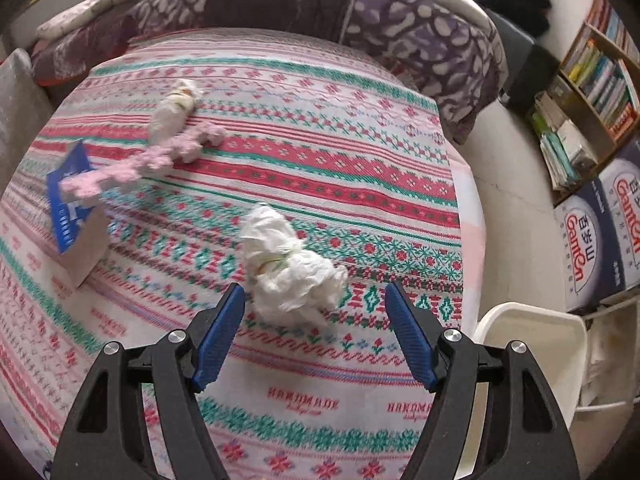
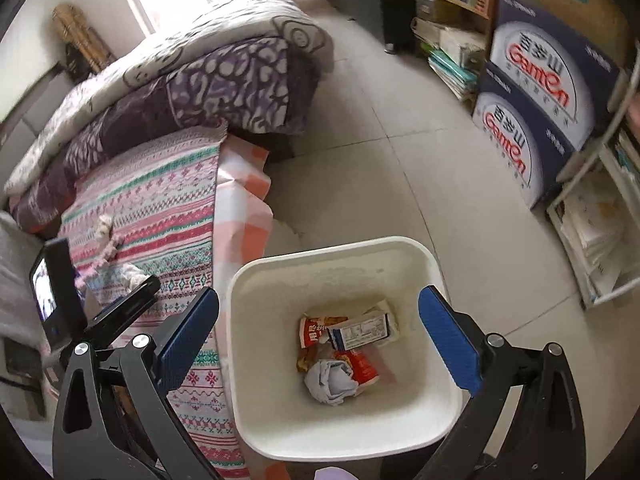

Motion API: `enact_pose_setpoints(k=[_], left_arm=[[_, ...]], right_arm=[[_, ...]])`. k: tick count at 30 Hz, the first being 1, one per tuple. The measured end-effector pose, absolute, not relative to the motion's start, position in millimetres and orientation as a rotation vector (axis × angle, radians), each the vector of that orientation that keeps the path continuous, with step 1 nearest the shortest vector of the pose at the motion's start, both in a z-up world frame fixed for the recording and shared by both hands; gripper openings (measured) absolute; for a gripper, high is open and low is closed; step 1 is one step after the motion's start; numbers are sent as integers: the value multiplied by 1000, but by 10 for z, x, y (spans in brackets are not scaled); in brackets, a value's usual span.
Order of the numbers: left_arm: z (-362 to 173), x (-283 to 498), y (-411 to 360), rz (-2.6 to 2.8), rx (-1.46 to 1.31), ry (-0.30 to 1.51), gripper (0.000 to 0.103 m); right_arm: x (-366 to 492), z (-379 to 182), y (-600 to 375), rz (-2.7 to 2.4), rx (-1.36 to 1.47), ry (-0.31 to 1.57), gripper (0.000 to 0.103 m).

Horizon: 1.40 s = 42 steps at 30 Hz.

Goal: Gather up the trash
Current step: 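Grasp the crumpled white tissue on the bed with the left gripper, then grasp the pink fuzzy strip with the right gripper while the left gripper holds the tissue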

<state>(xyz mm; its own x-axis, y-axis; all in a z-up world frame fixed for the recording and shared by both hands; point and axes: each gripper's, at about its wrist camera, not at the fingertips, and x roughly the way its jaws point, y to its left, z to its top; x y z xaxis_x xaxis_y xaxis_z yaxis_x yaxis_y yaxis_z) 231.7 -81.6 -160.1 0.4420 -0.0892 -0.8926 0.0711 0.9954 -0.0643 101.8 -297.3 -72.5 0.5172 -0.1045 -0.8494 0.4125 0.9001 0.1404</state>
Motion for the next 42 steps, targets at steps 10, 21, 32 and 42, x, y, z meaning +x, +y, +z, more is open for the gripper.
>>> enact_pose_setpoints(k=[10,21,32,42], left_arm=[[-1537,2276,-611,-110,24,1055,33],[-477,1892,588,-40,-106,880,34],[179,1443,1683,95,-279,729,34],[282,1411,2097,134,-341,715,35]], right_arm=[[1187,-784,-2735,-269,362,1012,96],[1623,-1137,-1998,-126,537,1100,96],[2796,-1503,-539,-123,745,1220,95],[3182,-1748,-62,-167,603,1291,79]])
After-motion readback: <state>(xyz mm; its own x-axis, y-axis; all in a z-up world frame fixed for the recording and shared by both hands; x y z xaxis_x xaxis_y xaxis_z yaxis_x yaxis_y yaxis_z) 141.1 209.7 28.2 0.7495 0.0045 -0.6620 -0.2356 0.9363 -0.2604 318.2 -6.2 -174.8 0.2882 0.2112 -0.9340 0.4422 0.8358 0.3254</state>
